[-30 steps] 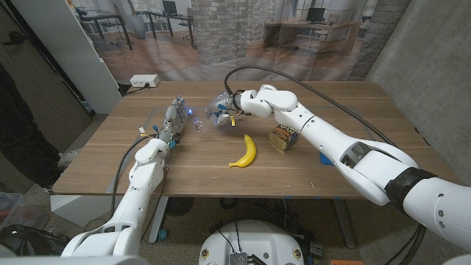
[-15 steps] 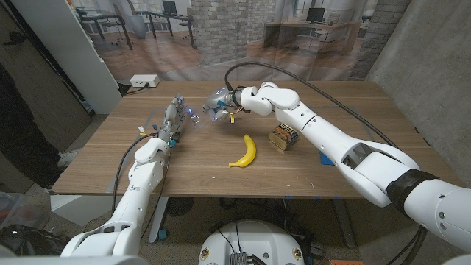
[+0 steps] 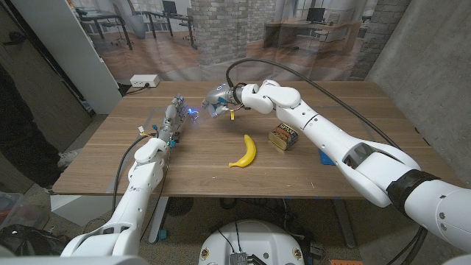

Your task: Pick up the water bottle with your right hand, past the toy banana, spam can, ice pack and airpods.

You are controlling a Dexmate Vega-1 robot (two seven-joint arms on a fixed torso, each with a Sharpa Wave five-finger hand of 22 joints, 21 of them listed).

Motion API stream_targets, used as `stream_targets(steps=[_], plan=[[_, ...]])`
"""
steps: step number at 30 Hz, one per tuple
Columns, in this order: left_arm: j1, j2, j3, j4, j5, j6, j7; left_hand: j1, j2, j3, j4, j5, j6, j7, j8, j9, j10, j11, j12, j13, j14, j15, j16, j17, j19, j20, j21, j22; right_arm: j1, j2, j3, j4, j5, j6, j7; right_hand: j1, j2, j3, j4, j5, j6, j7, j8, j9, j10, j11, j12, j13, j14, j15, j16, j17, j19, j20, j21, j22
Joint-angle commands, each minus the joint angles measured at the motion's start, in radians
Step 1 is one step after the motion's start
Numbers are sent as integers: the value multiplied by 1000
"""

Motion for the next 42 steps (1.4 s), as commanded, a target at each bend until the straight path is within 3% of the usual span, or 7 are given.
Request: stream_targets(steps=[1,22,42], plan=[[12,3,4,-20,-3,3,5,-6,24,-4,3,5,-86,-3,3,2,-93,-1,4,6,-128,1,2,6,-100,4,-3,2,-7,-8,14,-29,-6,-9,-16,29,27,-1,3,-5,74,-52,10,3,10,-3,1,5,2,-120,-2,2,-2,-4,2,0],[20,10,8,-35,-11,4,5,-6,24,-5,2,6,-86,-3,3,2,-92,-2,5,6,-128,1,3,5,-98,5,-7,2,-32,-26,48,-94,-7,-27,-23,35,30,-1,4,-9,83,-52,9,4,16,-5,-2,7,6,-124,-5,6,-3,-7,5,-3],[-11,20,12,-4,-9,5,-18,-6,24,-6,3,6,-86,-2,3,2,-92,-2,5,6,-128,1,2,6,-97,6,-10,3,-36,-30,73,-105,-20,-59,-56,38,30,-2,5,-13,90,-51,9,4,26,-6,-3,8,13,-128,-7,8,-3,-11,9,-5]])
